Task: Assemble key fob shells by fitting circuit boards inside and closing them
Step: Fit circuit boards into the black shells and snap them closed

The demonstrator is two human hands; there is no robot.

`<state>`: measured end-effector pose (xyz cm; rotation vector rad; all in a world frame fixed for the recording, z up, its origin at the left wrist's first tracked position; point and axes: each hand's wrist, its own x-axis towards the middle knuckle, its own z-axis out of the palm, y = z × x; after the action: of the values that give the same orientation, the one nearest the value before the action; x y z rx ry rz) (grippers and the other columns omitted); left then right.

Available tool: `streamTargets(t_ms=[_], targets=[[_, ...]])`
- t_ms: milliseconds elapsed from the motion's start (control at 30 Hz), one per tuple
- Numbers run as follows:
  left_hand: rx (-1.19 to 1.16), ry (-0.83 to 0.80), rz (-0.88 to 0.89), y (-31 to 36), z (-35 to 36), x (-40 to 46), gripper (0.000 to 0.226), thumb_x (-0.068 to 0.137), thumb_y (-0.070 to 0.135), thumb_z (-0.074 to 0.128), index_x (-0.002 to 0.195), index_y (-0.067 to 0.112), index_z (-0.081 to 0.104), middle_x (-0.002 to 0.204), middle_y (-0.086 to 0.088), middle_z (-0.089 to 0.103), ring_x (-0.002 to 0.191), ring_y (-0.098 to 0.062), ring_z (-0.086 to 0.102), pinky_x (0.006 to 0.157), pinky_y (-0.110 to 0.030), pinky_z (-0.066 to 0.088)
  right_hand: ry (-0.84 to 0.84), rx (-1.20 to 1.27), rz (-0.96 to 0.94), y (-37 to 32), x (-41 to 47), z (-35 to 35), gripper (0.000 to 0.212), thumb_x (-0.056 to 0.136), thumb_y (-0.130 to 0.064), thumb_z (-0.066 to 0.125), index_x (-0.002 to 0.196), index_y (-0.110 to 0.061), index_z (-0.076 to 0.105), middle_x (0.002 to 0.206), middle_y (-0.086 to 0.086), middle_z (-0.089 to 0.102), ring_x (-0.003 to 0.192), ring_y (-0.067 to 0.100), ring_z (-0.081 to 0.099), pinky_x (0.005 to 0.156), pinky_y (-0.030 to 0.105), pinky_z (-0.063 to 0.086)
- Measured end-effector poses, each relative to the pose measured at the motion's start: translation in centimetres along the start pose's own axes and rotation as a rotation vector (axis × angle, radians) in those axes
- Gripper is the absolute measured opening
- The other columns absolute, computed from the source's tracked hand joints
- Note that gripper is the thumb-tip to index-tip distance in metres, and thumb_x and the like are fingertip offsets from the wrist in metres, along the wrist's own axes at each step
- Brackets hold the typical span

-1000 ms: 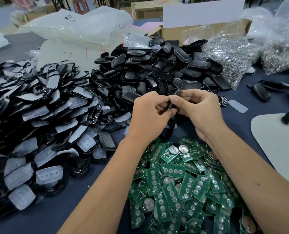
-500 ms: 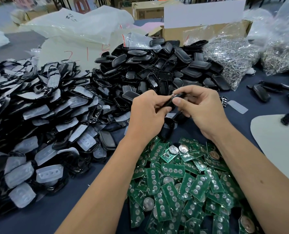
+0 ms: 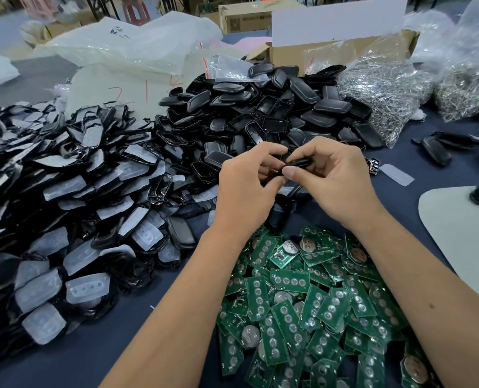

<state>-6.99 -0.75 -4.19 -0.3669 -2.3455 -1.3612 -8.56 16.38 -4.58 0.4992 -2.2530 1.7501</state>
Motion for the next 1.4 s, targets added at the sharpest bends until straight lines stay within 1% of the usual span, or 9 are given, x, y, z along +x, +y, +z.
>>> streamTargets(t_ms=[133, 200, 300, 400, 500, 667, 867, 1067, 1400], targets=[[-0.102, 0.004, -0.074, 0.1, 0.1, 0.2, 0.036, 0.08, 0.006, 0.085, 0.109, 0.023, 0.071, 0.077, 0.011, 0.066, 0.073, -0.012, 0.069, 0.073, -0.033, 0.061, 0.024, 0.14, 0.094, 0.1, 0.1, 0.3, 0.024, 0.087, -0.017, 0.083, 0.11, -0.016, 0.074, 0.092, 0.0, 0.074, 0.067, 0.014, 0.063, 0.06, 0.03, 0.055], [-0.259, 0.019, -0.162, 0.1, 0.1, 0.4, 0.03, 0.08, 0.004, 0.085, 0.1, 0.02, 0.071, 0.073, 0.01, 0.062, 0.074, -0.018, 0.069, 0.077, -0.04, 0.063, 0.037, 0.27, 0.196, 0.2, 0.2, 0.5, 0.02, 0.093, -0.025, 0.075, 0.112, -0.019, 0.073, 0.085, -0.001, 0.07, 0.059, 0.011, 0.056, 0.052, 0.022, 0.046], [-0.554, -0.022, -0.284, -0.2, 0.0, 0.3, 0.023, 0.082, -0.005, 0.081, 0.094, 0.01, 0.068, 0.08, -0.007, 0.066, 0.079, -0.023, 0.068, 0.079, -0.048, 0.064, 0.044, 0.311, 0.28, 0.5, 0.1, 0.6, 0.017, 0.103, -0.029, 0.066, 0.094, -0.019, 0.076, 0.06, -0.003, 0.054, 0.052, 0.009, 0.046, 0.047, 0.019, 0.037], [-0.684, -0.042, -0.345, -0.5, 0.0, 0.2, 0.022, 0.083, -0.01, 0.078, 0.092, 0.006, 0.065, 0.092, -0.022, 0.066, 0.087, -0.026, 0.07, 0.08, -0.041, 0.064, 0.019, 0.316, 0.301, 0.3, 0.2, 0.6, 0.027, 0.103, -0.029, 0.065, 0.081, -0.019, 0.077, 0.059, -0.001, 0.048, 0.051, 0.009, 0.043, 0.045, 0.018, 0.031], [-0.775, -0.056, -0.385, -0.6, -0.1, 0.4, 0.021, 0.082, -0.01, 0.078, 0.092, 0.002, 0.063, 0.095, -0.021, 0.067, 0.09, -0.03, 0.073, 0.081, -0.039, 0.063, -0.015, 0.345, 0.296, 0.0, 0.1, 0.6, 0.028, 0.102, -0.025, 0.067, 0.077, -0.022, 0.077, 0.058, -0.004, 0.048, 0.048, 0.009, 0.04, 0.043, 0.018, 0.028], [-0.824, -0.1, -0.4, -0.7, -0.2, 0.3, 0.019, 0.084, -0.011, 0.076, 0.093, 0.001, 0.064, 0.088, -0.012, 0.072, 0.088, -0.028, 0.075, 0.077, -0.034, 0.063, -0.006, 0.385, 0.298, -0.2, 0.1, 0.5, 0.027, 0.1, -0.019, 0.07, 0.074, -0.016, 0.075, 0.053, -0.002, 0.046, 0.041, 0.009, 0.033, 0.04, 0.017, 0.023], [-0.812, -0.093, -0.451, -0.1, -0.3, 0.5, 0.016, 0.087, -0.012, 0.072, 0.098, -0.003, 0.064, 0.098, -0.025, 0.065, 0.086, -0.031, 0.074, 0.074, -0.032, 0.063, 0.026, 0.416, 0.325, -0.3, 0.2, 0.7, 0.036, 0.1, -0.02, 0.07, 0.064, -0.016, 0.069, 0.053, 0.0, 0.047, 0.037, 0.008, 0.03, 0.039, 0.015, 0.022], [-0.853, -0.09, -0.494, 0.0, -0.3, 0.5, 0.015, 0.089, -0.01, 0.07, 0.102, -0.006, 0.065, 0.098, -0.023, 0.071, 0.085, -0.03, 0.077, 0.072, -0.029, 0.063, 0.061, 0.423, 0.339, -0.4, 0.2, 0.8, 0.035, 0.099, -0.021, 0.071, 0.066, -0.011, 0.063, 0.054, 0.003, 0.044, 0.039, 0.011, 0.028, 0.039, 0.016, 0.02], [-0.81, -0.064, -0.561, -0.4, 0.1, 1.0, 0.018, 0.101, -0.001, 0.059, 0.114, -0.011, 0.066, 0.103, -0.025, 0.071, 0.076, -0.017, 0.072, 0.078, -0.033, 0.063, 0.057, 0.343, 0.304, -0.6, 0.1, 0.7, 0.036, 0.103, -0.022, 0.067, 0.067, -0.018, 0.064, 0.06, 0.002, 0.055, 0.041, 0.011, 0.042, 0.04, 0.016, 0.029]])
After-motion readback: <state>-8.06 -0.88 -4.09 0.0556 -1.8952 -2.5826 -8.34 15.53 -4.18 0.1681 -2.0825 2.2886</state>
